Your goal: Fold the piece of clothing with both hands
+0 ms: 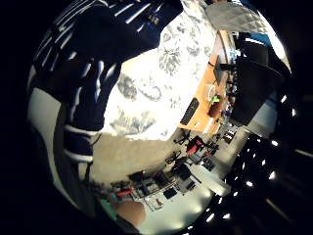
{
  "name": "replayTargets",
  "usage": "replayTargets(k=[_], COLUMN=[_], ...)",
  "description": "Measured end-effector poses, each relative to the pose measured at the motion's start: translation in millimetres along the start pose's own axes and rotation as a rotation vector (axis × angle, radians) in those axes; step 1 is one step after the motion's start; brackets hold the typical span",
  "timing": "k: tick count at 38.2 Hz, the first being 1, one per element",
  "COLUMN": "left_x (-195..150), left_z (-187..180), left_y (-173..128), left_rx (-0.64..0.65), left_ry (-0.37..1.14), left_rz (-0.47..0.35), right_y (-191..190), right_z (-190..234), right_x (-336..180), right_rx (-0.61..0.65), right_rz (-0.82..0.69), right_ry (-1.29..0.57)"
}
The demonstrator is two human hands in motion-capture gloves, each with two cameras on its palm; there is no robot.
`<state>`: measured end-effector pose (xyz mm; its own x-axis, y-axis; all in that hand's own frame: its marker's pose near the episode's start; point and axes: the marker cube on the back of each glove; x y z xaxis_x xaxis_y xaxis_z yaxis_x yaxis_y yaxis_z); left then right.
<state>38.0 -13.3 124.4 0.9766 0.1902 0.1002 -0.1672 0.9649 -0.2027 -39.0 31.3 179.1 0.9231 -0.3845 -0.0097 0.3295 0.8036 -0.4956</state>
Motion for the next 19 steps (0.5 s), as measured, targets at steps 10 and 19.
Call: replayTargets(k=[10,19], left_x=[-37,-59], left_z=[-56,-63], left_y=[-10,-121], left_rx=[-0.062,-0.152], left_ry=[0.113,0.075], left_rz=[-0.043,-0.252], right_y=[-7,-128], right_z=[-93,-130], right_x=[26,58], right_rx=[0.020,0.034], right_rz=[0.051,0.288], right_ry=[-0.080,-0.003])
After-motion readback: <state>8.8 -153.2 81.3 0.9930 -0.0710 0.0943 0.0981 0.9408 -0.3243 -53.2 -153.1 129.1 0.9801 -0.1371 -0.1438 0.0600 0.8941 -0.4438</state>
